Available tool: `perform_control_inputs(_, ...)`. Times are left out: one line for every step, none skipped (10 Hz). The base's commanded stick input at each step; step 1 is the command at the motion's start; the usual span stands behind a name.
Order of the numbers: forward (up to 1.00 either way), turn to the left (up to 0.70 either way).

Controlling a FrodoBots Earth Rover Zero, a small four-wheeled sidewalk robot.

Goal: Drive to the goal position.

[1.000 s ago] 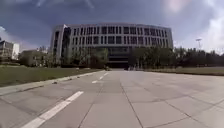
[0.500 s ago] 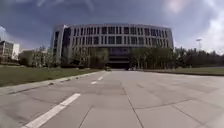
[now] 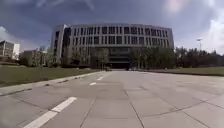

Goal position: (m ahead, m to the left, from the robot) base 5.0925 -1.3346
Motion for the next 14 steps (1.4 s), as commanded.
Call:
perform_control_inputs(0.50, -0.50)
perform_control_inputs(0.50, -0.20)
perform_control_inputs(0.50, 0.00)
perform_control_inputs(0.50, 0.00)
perform_control_inputs(0.50, 0.00)
perform_control_inputs(0.50, 0.00)
perform_control_inputs(0.50, 0.00)
perform_control_inputs(0.50, 0.00)
perform_control_inputs(0.50, 0.00)
perform_control_inputs(0.50, 0.00)
perform_control_inputs(0.50, 0.00)
perform_control_inputs(0.50, 0.00)
perform_control_inputs(0.50, 0.00)
perform_control_inputs(0.50, 0.00)
